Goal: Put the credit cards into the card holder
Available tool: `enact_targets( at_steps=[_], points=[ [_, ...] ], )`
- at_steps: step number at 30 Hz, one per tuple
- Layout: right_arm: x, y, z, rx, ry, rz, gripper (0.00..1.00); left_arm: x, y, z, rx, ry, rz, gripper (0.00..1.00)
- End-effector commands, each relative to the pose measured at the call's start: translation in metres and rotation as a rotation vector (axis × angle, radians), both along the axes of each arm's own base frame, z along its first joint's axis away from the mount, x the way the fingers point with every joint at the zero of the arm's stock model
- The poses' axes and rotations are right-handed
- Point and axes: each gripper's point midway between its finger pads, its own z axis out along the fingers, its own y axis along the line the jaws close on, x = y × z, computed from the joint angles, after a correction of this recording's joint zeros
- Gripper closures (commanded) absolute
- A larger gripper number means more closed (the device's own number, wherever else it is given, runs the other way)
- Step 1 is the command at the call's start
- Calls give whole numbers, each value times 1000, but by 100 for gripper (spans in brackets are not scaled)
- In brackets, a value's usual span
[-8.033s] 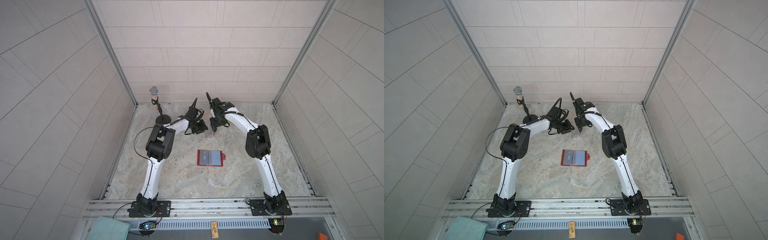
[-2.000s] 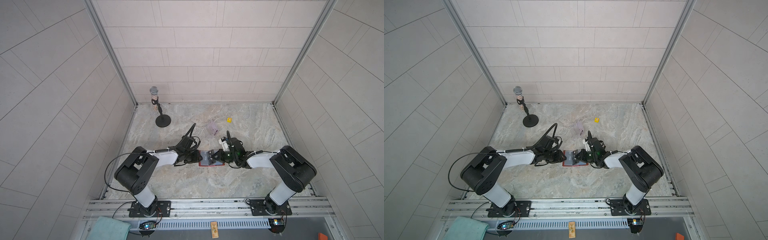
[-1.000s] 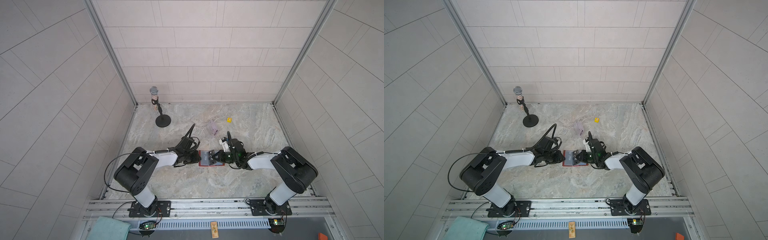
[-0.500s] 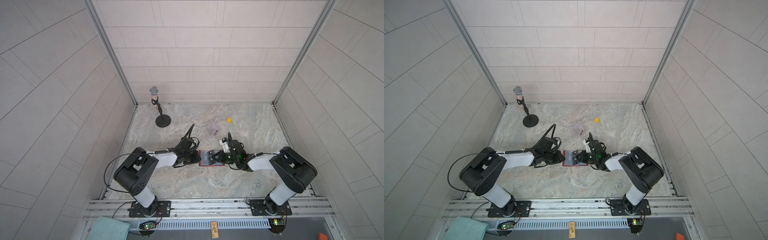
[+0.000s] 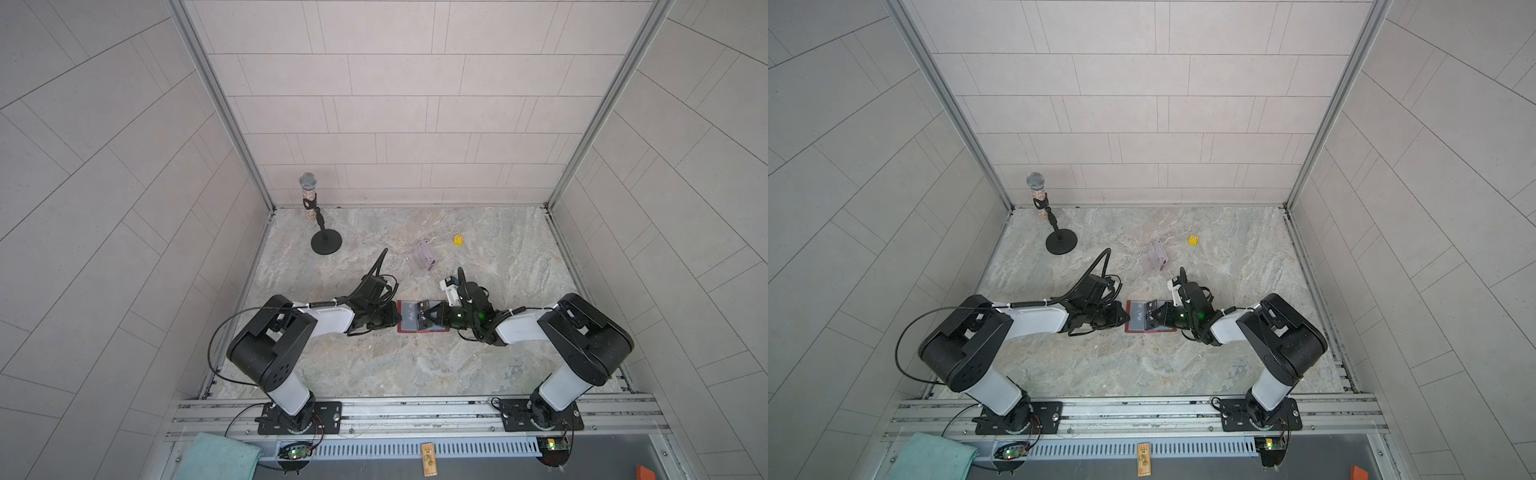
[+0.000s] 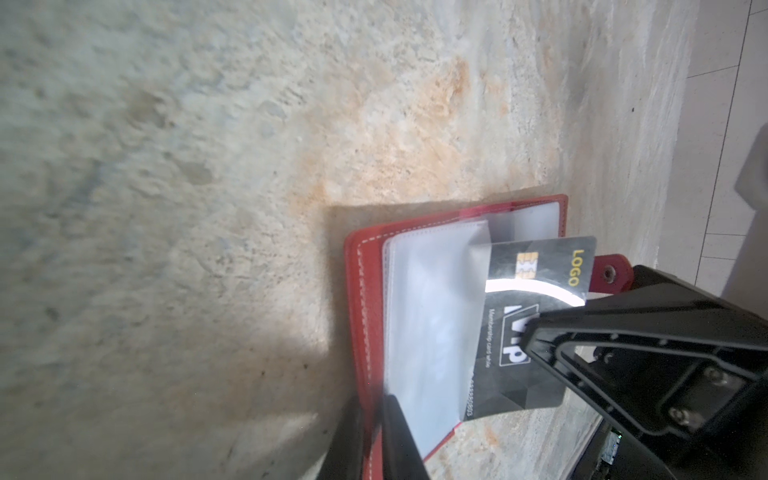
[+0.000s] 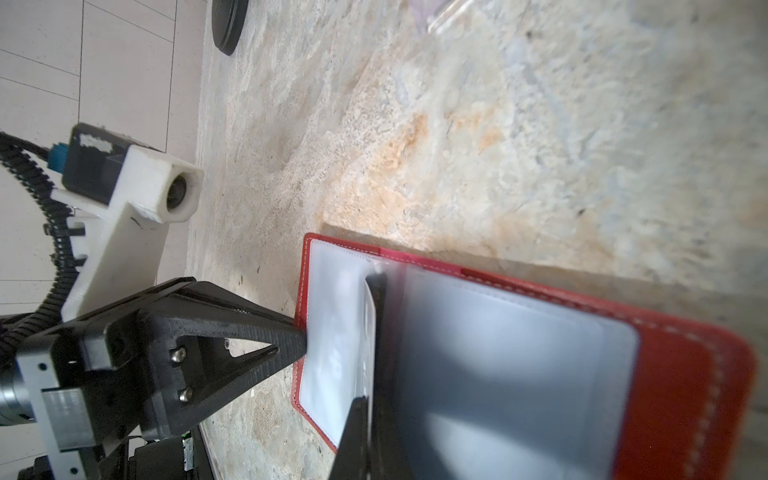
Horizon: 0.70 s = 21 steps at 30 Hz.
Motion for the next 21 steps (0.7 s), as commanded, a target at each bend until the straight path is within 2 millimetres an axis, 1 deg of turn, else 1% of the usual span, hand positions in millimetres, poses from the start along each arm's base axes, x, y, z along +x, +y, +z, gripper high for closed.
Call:
enact_targets(
  at_steps=[1, 12, 21],
  points=[
    [-10, -9, -20, -58, 53, -22, 100, -19, 11, -18, 61, 68, 2, 86],
    [-10, -11, -20, -41, 44, -38, 100, -19, 14, -20, 68, 72, 18, 86],
    [-8, -6, -16, 7, 45, -44, 100, -21, 14, -22, 66, 75, 16, 86]
  ],
)
